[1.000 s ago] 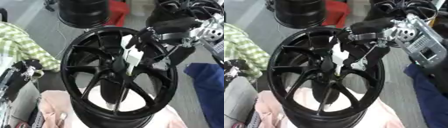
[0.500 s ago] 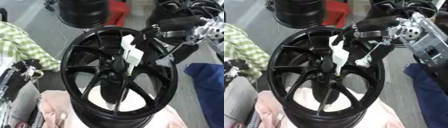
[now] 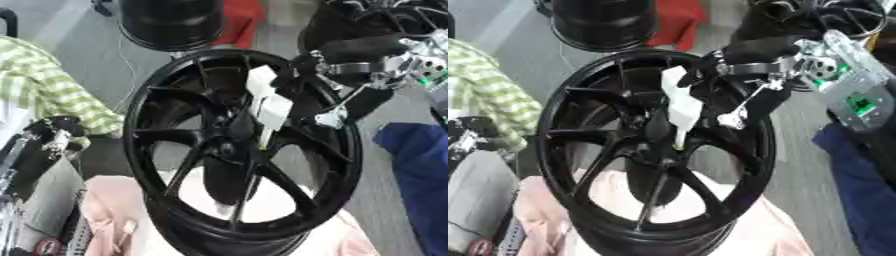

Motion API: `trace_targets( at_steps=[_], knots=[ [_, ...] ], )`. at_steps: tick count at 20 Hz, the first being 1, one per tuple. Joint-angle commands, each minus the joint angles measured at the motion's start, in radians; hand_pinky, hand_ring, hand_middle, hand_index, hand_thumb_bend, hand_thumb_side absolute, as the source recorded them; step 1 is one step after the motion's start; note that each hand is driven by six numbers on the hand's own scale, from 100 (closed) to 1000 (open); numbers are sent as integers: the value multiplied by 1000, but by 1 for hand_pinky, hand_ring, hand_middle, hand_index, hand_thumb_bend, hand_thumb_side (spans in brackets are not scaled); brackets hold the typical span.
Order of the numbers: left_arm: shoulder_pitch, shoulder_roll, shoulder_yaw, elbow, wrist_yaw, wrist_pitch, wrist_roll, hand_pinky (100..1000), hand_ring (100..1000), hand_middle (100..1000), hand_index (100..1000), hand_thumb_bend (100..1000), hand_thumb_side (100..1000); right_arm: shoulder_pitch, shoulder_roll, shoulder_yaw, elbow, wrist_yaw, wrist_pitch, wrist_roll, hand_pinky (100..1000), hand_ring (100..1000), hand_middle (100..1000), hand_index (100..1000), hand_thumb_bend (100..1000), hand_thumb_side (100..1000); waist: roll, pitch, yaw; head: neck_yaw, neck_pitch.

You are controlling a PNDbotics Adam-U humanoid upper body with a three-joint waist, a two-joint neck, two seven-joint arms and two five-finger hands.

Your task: Pull the pin out of the wheel hub.

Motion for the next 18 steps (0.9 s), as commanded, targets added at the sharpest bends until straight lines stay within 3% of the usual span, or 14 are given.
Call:
trace_targets(
  at_steps=[1,18],
  knots=[
    [-14,24,-4,-24,6,-4,-4,651,729,625,733,131,531,-21,-7,-16,7,17,-82,67,756,691,851,935,100,328,7,-7,3,-3,-11],
    [-20,24,-5,-25,8,-6,-6,652,730,626,733,127,532,-25,21,-1,35,48,-104,66,754,698,845,930,100,316,7,2,12,-12,-7]
  ],
)
